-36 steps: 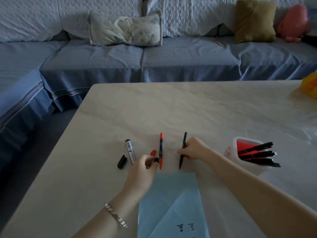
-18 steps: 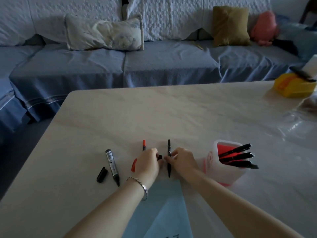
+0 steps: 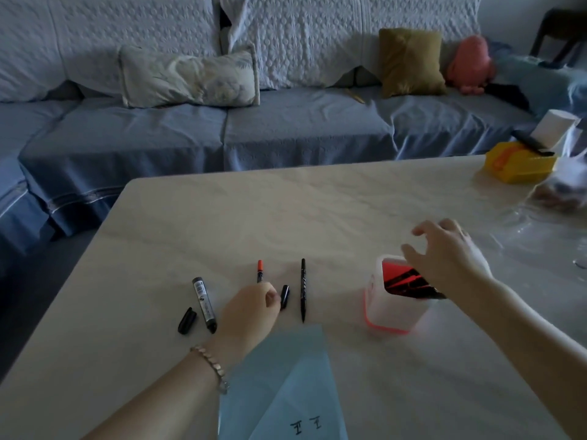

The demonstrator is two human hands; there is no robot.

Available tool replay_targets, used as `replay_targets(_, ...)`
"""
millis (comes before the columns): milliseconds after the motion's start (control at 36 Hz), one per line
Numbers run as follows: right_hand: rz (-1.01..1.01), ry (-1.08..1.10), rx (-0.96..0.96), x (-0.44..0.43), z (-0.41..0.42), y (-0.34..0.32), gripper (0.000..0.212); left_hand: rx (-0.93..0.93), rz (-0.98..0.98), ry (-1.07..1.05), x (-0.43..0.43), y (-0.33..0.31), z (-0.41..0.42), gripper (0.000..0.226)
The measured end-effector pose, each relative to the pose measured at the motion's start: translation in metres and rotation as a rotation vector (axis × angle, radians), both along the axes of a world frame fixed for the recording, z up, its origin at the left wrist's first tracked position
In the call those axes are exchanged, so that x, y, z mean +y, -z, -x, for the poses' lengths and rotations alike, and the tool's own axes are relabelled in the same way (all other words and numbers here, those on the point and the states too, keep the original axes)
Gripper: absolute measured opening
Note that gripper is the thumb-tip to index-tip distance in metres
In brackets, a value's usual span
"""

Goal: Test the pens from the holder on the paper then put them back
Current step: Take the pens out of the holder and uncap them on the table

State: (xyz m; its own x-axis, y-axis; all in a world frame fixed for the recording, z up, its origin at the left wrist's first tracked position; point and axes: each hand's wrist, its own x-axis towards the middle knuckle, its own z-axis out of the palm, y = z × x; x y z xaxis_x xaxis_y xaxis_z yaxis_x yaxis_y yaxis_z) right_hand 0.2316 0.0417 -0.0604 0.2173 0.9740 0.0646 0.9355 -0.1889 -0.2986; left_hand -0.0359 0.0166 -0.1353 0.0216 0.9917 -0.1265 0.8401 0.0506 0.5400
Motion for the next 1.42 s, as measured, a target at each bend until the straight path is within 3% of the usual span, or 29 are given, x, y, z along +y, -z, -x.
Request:
replay_targets(56,0.161,0.071,-0.031,0.004,-0.016,0.004,0.046,-0.025,0.015,0.001,-0.004,-0.004,-0.001,0.025)
replay_targets(111,0.221,0.073,0.042,0.004,-0.020,0.011,0.037,-0.049,0.025,-0.012,-0.009,-0.009,-0.002,0.018)
replay_targets(194,0.184,0.067,0.129,-0.001,-0.021,0.018,0.012,-0.067,0.015,0.000,-0.016,-0.015,-0.004,0.013)
replay_targets(389,0.073,0.030,0.090,-0.005,-0.021,0.007,0.009,-0.074,-0.010,0.003,-0.031,-0.024,-0.001,0.017)
replay_targets(500,-0.104,-0.014,0.206,-0.017,-0.013,-0.017,0.015,-0.064,-0.054,-0.004,-0.038,-0.027,0.002,0.017)
replay_targets(611,-0.409,-0.205,0.313,-0.047,0.019,-0.038,0.013,-0.086,-0.122,0.028,-0.048,-0.035,0.000,0.023)
replay_targets(667,-0.499,-0.293,0.450,-0.060,0.042,-0.031,0.014,-0.219,-0.067,0.025,-0.053,-0.043,-0.004,0.033)
replay_targets(806,-0.495,-0.436,0.673,-0.080,0.099,0.012,0.017,-0.867,0.249,-0.090,-0.062,-0.065,-0.013,0.038)
replay_targets(1000,-0.321,-0.615,0.747,-0.099,0.143,0.038,0.025,-1.037,0.310,-0.275,-0.073,-0.062,0.012,0.018)
replay_targets(1111,-0.187,-0.593,0.721,-0.102,0.147,0.038,0.029,-0.882,0.193,-0.272,-0.077,-0.053,0.030,0.021)
replay_targets(1222,0.151,-0.395,1.127,-0.098,0.156,0.030,0.011,-0.454,0.137,-0.040,-0.078,-0.032,0.041,0.016)
replay_targets(1306,0.211,-0.262,1.180,-0.092,0.165,0.031,0.018,-0.239,0.077,0.076,-0.081,-0.024,0.034,0.015)
replay_targets(1417,0.263,-0.021,1.313,-0.087,0.169,0.037,0.028,-0.188,-0.038,0.107,-0.085,-0.025,0.029,0.026)
